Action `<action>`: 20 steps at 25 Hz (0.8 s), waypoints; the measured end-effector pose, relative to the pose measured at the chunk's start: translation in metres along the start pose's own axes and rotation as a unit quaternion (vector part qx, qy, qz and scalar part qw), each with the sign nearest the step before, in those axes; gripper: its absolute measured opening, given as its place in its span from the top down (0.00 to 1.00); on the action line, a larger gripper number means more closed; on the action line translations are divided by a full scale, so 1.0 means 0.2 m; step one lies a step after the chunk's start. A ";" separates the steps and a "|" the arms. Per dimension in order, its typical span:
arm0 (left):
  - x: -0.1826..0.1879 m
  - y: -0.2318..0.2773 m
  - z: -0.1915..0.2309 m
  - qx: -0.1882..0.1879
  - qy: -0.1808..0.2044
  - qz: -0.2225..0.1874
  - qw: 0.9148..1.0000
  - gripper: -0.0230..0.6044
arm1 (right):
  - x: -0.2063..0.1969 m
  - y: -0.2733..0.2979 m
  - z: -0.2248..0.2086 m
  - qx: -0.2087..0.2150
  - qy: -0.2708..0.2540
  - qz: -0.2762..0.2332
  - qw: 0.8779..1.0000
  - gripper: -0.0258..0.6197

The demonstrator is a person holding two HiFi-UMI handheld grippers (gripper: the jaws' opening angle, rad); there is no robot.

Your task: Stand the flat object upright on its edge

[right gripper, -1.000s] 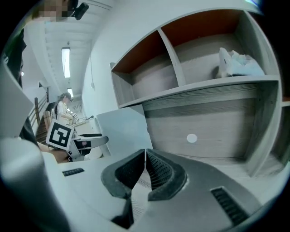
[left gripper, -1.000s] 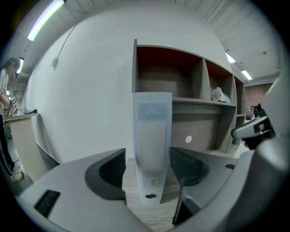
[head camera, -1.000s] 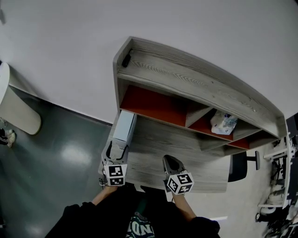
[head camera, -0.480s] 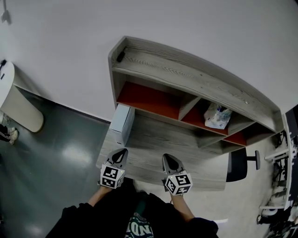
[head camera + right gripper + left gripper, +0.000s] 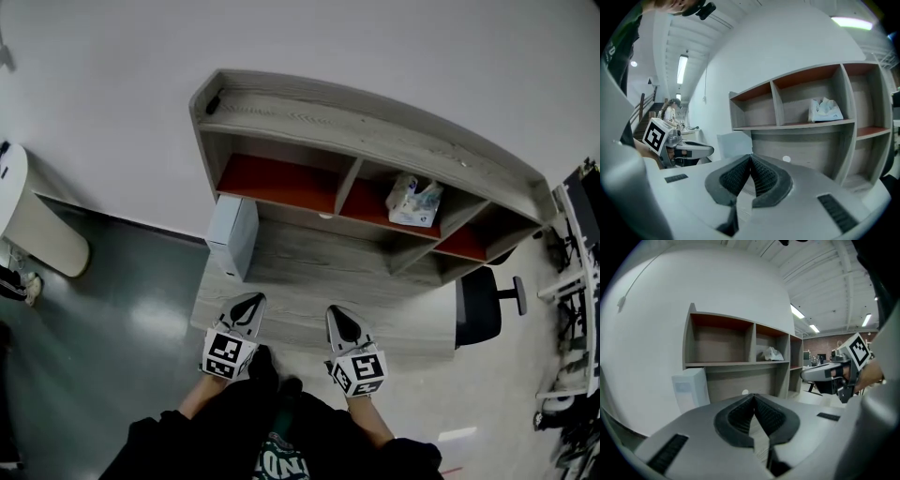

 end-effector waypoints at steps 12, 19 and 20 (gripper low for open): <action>0.09 0.02 -0.06 -0.028 0.000 -0.019 0.999 0.94 | 0.04 -0.09 -0.01 -0.013 -0.011 -0.017 1.000 0.91; 0.07 0.04 -0.03 -0.038 -0.007 -0.010 0.999 0.94 | 0.06 -0.05 0.01 -0.007 -0.012 -0.021 1.000 0.91; 0.07 0.04 -0.02 -0.040 -0.008 -0.010 0.999 0.94 | 0.06 -0.04 0.01 -0.007 -0.012 -0.022 1.000 0.91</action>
Point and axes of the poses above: the fingertips, and each gripper's own axes: y forward along the fingers, z to its left, x out of its top, the point moved 10 cm from there along -y, backward along the fingers, and after that the axes turned 13 degrees about -x, right-handed, at the moved point
